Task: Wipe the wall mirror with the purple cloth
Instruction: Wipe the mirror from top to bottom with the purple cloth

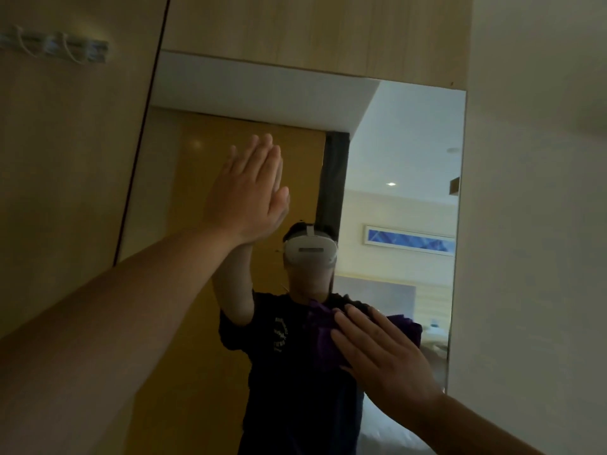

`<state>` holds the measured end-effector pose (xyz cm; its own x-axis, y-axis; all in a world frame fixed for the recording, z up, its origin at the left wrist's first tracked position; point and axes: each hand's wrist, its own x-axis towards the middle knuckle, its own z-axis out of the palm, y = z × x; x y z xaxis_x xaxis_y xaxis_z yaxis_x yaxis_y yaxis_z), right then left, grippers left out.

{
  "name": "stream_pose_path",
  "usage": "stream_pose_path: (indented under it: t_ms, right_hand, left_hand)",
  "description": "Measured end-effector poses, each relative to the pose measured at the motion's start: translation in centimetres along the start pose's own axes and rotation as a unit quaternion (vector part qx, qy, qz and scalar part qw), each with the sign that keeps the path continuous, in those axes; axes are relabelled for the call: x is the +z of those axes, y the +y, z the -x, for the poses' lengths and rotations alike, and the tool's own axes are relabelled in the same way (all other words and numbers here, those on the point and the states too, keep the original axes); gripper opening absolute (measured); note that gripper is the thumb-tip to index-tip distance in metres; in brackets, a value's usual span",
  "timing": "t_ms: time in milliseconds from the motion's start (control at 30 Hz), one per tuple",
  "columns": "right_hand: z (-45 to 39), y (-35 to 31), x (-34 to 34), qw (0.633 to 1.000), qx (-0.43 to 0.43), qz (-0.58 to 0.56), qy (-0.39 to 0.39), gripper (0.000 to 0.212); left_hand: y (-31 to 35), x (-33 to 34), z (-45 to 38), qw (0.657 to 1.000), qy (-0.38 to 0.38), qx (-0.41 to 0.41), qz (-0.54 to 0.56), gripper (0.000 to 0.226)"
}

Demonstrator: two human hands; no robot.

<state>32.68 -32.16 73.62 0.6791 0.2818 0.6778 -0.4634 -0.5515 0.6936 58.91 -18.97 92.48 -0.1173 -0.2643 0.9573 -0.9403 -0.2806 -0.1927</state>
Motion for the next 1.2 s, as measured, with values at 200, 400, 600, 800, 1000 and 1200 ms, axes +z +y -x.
stream_pose_path:
  t_ms: [200,400,600,800,1000,1200]
  right_hand:
    - [-3.8,2.9,-3.0,0.996,0.040,-0.071,0.026,0.049]
    - [-19.0,10.8,-10.4,0.967,0.192,-0.047,0.158,0.041]
    - [-29.3,17.0,-11.4,0.953,0.240,0.004,0.187,0.034]
    - [-32.6,16.9,-7.6,0.973,0.198,0.019,0.118,0.037]
    - [-28.7,12.7,-5.9,0.982,0.155,0.015,0.103,0.042]
    - [-18.2,2.1,-2.9,0.996,0.085,0.020,0.023,0.052]
  left_hand:
    - [-6.2,-1.7,0.5,0.996,0.010,-0.087,-0.030,0.066]
    - [-9.4,-0.1,1.6,0.993,-0.006,-0.115,-0.026,0.080]
    - [-9.4,0.6,1.7,0.994,0.016,-0.112,-0.011,0.077]
    - [-9.4,0.7,1.7,0.994,0.035,-0.105,-0.005,0.075]
    - [-9.8,0.9,1.6,0.995,0.032,-0.098,-0.007,0.075]
    - [-9.7,0.8,1.5,0.994,0.021,-0.105,-0.014,0.075]
